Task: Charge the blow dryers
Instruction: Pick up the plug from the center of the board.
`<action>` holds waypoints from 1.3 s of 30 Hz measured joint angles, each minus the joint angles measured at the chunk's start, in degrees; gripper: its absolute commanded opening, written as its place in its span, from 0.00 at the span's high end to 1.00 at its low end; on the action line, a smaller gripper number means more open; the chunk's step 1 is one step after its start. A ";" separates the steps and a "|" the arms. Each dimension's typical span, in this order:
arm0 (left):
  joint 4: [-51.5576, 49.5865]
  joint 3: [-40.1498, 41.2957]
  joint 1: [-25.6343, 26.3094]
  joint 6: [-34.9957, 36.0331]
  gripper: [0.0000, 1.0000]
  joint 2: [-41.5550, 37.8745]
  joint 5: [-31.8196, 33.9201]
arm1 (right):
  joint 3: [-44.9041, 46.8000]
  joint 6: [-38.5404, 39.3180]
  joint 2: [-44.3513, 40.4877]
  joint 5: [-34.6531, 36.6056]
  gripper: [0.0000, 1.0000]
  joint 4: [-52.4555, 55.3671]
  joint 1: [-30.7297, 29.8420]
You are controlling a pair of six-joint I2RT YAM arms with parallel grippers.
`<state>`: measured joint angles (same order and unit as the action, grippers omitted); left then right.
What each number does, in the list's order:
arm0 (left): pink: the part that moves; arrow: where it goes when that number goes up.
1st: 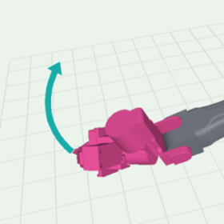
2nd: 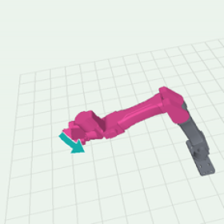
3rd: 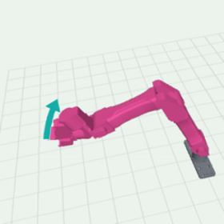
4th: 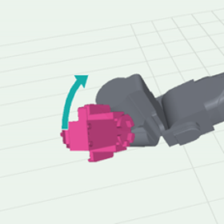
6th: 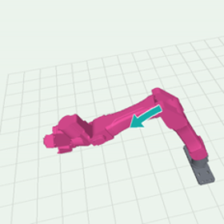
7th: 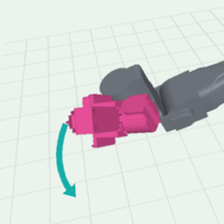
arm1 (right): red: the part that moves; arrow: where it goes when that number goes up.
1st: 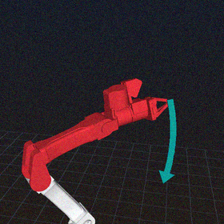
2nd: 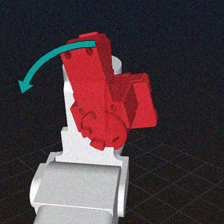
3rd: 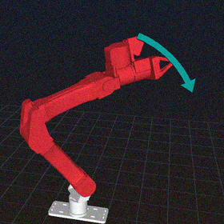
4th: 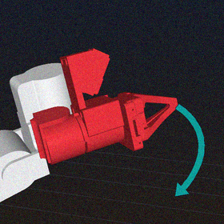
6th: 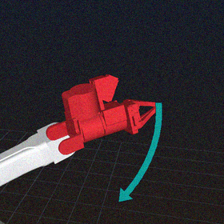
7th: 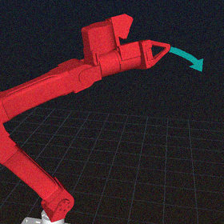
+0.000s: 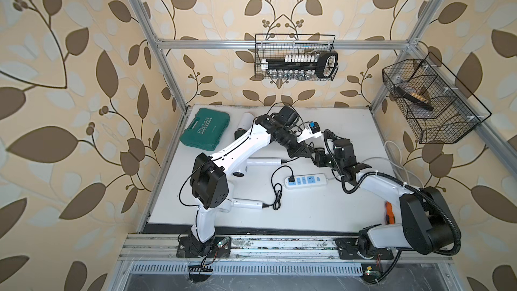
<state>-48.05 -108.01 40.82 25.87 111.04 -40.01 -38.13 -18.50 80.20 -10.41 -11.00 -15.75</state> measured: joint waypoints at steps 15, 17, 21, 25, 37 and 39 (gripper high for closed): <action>-1.44 -0.20 0.00 0.81 1.00 0.00 0.02 | -0.37 1.84 5.99 1.55 0.57 -5.60 0.00; -1.57 -0.70 0.00 0.81 1.00 0.00 0.02 | -0.33 1.92 7.04 1.36 0.58 -7.65 0.00; -1.66 -2.54 0.00 0.81 1.00 0.00 0.02 | -0.33 2.16 8.59 1.16 0.61 -10.75 0.00; -1.73 -3.02 0.00 0.81 1.00 0.00 0.02 | -0.31 2.47 8.87 1.27 0.66 -11.87 0.00; -1.84 -3.02 -0.44 0.55 1.00 0.00 1.62 | 0.96 3.54 6.82 3.61 1.00 -9.92 0.00; -1.66 -3.10 -0.70 -0.13 1.00 0.04 3.50 | 0.83 3.19 5.27 4.50 1.00 -7.04 0.00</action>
<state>-49.71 -111.11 40.12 25.74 111.09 -36.51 -37.30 -15.31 85.47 -5.91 -18.04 -15.75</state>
